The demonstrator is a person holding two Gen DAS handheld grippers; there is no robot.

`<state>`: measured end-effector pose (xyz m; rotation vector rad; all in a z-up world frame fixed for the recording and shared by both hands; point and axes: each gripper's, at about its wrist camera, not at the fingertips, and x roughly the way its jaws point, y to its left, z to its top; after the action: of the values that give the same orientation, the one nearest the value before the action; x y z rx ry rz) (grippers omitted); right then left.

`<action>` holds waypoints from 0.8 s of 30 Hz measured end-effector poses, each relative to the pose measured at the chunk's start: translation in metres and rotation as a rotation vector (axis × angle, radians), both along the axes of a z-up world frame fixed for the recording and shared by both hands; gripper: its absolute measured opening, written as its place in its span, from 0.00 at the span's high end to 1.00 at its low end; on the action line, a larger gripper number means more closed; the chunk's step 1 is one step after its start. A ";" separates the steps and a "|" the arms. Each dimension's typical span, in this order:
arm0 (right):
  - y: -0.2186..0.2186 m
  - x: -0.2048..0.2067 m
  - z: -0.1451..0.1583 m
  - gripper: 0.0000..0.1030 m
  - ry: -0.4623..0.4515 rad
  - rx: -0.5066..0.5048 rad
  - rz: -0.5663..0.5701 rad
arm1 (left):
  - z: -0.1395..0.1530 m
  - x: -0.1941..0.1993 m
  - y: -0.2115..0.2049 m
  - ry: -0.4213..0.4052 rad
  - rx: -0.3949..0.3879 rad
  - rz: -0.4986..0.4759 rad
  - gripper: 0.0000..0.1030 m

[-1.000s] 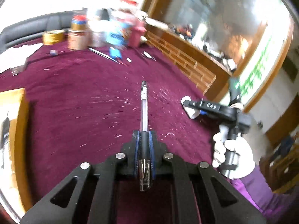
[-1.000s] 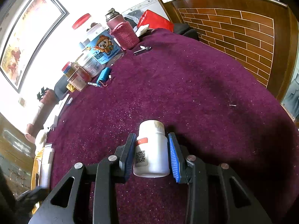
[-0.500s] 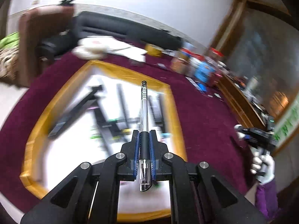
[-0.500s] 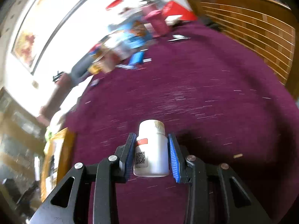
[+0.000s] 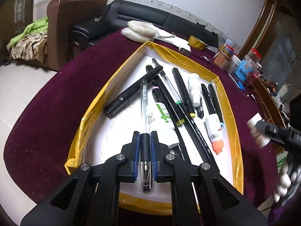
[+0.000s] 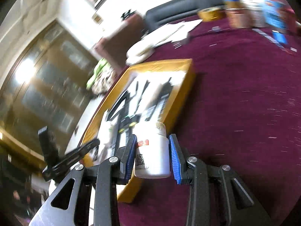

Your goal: Organize rigid objects

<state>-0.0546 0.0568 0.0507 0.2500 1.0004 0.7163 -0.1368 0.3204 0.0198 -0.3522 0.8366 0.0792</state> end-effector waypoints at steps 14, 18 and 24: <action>0.131 -0.045 -0.033 0.70 -0.180 -0.313 0.227 | 0.032 -0.010 0.008 -0.085 0.167 0.100 0.37; 0.138 -0.052 -0.037 0.67 -0.213 -0.356 0.223 | 0.032 -0.011 0.009 -0.077 0.198 0.117 0.37; 0.124 -0.053 -0.023 0.58 -0.242 -0.333 0.190 | 0.036 -0.012 0.005 -0.064 0.226 0.124 0.37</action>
<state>-0.1079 0.1812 0.0280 -0.2201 0.9015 0.7204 -0.1487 0.3251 0.0557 -0.1921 0.7333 0.2749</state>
